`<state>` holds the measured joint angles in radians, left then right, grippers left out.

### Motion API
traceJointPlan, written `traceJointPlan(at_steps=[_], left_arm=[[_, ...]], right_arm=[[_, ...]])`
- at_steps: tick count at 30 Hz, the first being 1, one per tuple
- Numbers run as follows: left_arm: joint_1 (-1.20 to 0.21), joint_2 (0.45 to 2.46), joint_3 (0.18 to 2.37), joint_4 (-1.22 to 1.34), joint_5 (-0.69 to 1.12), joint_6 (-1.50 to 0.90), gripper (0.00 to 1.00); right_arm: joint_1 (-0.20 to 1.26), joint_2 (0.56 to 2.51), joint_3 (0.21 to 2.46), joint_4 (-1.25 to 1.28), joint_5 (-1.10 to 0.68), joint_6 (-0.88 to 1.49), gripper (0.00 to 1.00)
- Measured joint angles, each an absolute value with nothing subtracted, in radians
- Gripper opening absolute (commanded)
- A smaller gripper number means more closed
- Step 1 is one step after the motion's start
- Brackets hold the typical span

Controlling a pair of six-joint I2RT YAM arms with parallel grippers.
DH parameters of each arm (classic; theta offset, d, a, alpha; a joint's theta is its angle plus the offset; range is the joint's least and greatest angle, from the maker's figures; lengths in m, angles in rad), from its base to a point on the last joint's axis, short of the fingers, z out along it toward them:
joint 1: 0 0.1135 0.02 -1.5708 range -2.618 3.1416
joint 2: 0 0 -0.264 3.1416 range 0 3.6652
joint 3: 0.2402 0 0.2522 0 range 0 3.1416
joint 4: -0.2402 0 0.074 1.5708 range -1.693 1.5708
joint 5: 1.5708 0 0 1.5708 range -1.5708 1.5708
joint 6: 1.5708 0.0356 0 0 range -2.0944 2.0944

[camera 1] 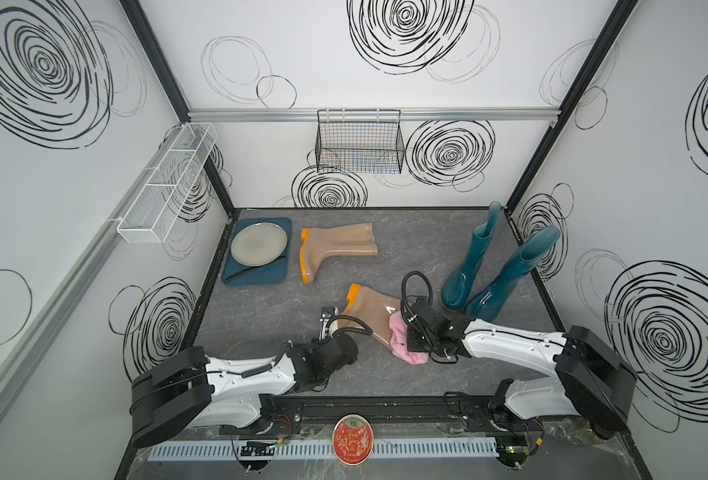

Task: Wipe the rubber boots with a cloth
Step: Wipe the dirt off the rubber boot.

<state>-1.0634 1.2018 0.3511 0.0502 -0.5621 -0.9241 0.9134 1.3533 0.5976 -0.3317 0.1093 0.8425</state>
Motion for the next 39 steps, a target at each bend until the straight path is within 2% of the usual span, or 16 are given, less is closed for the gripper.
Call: traceJointPlan(at_steps=[3,6,13,19,22,27,31,35,39], left_arm=[[-1.061,1.203,0.353,0.049,-0.558,-0.917,0.01],[-1.062,1.212,0.364,0.040,-0.558,-0.908,0.01],[-1.077,1.217,0.371,0.019,-0.572,-0.904,0.01],[-1.082,1.216,0.371,0.017,-0.577,-0.910,0.01],[-1.085,1.216,0.371,0.019,-0.576,-0.907,0.01],[-1.084,1.216,0.371,0.019,-0.575,-0.900,0.03],[-1.077,1.216,0.379,0.011,-0.564,-0.886,0.18],[-1.068,1.214,0.424,-0.059,-0.543,-0.852,0.51],[-1.067,1.160,0.477,-0.132,-0.519,-0.814,0.66]], right_arm=[[0.923,1.381,0.625,-0.328,0.101,0.841,0.00],[0.963,1.485,0.751,-0.342,0.083,0.788,0.00],[0.982,1.707,1.071,-0.147,-0.128,0.689,0.00],[0.861,1.736,0.942,-0.007,-0.280,0.711,0.00],[0.833,1.638,0.811,-0.023,-0.203,0.739,0.00],[0.814,1.422,0.655,-0.226,-0.007,0.794,0.00],[0.810,1.336,0.603,-0.299,0.041,0.799,0.00],[0.875,1.344,0.660,-0.324,0.018,0.734,0.00],[0.955,1.372,0.828,-0.308,-0.038,0.660,0.00]])
